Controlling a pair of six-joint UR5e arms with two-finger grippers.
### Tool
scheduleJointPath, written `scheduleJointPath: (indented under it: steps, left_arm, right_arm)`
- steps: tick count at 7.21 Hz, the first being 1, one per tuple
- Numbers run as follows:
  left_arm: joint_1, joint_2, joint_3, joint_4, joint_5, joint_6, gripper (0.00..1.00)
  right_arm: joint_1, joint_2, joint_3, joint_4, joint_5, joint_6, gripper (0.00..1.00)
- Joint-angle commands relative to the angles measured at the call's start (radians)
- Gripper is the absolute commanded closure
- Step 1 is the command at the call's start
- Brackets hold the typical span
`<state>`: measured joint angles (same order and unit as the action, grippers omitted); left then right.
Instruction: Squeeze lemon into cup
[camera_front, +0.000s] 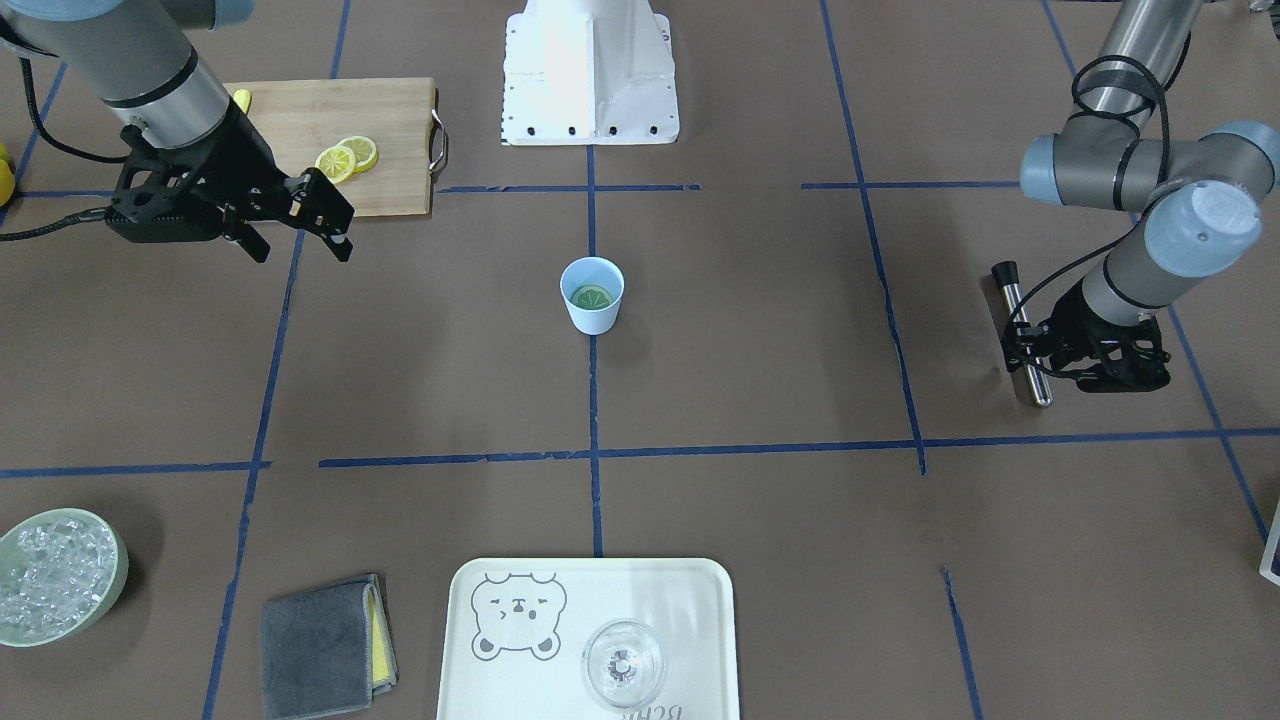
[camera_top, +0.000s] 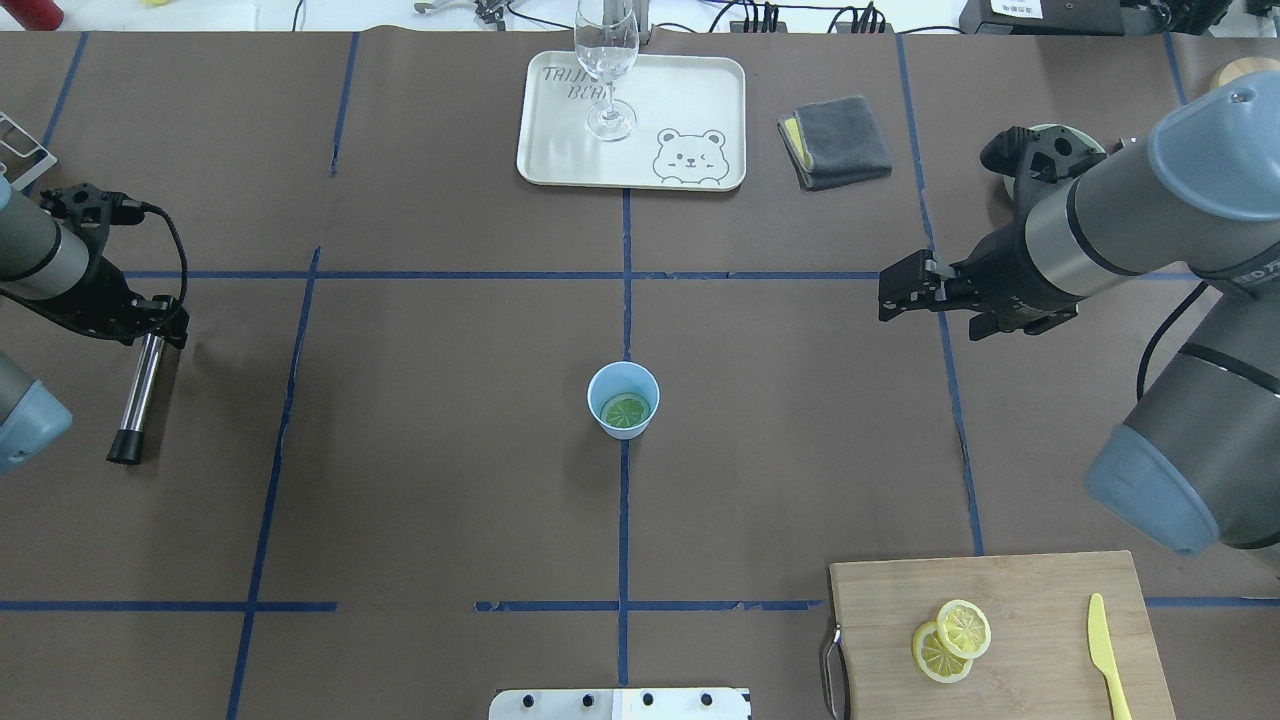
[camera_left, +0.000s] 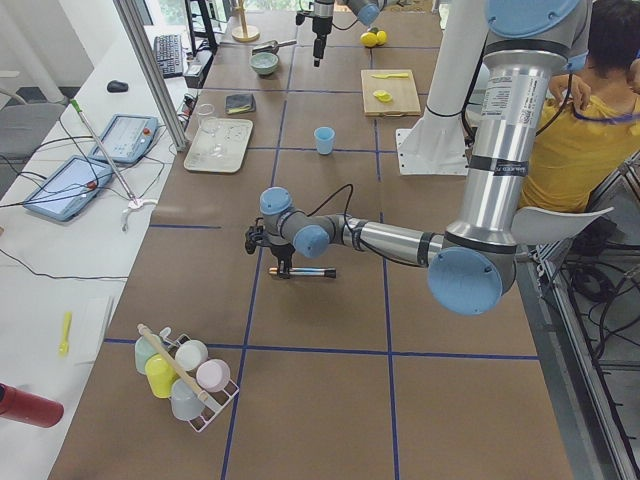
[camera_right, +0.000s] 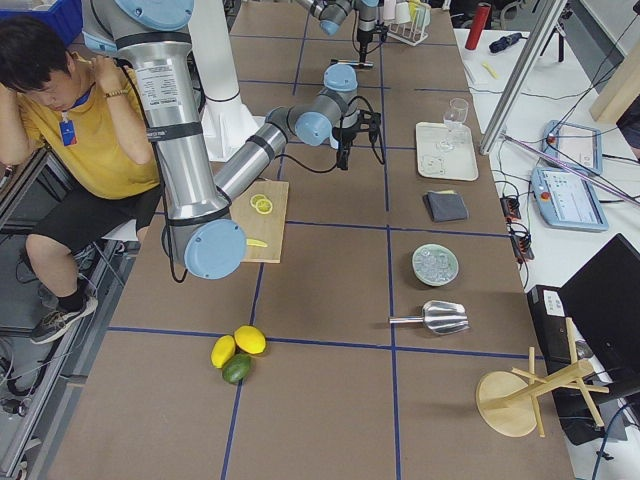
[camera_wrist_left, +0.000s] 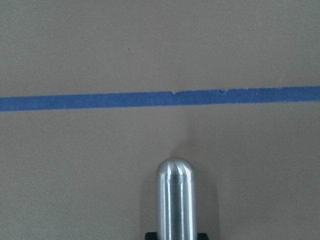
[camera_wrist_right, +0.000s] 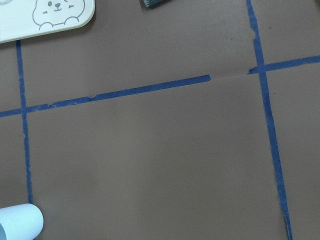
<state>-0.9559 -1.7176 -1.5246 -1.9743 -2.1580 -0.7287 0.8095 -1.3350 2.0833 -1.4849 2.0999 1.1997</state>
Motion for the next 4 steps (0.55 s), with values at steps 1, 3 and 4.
scheduleJointPath:
  steps: [1, 3, 4]
  left_arm:
    - [-0.012, 0.018, -0.122, 0.011, 0.000, 0.002, 0.00]
    - [-0.065, 0.088, -0.234, 0.020, -0.008, 0.073, 0.00]
    - [-0.140, 0.114, -0.236, 0.020, -0.010, 0.163, 0.00]
  right_arm:
    - [0.005, -0.057, 0.014, 0.005, 0.003, -0.026, 0.00]
    - [0.078, -0.119, -0.006, -0.008, 0.005, -0.231, 0.00]
    - [0.124, -0.134, -0.040, -0.008, 0.018, -0.333, 0.00]
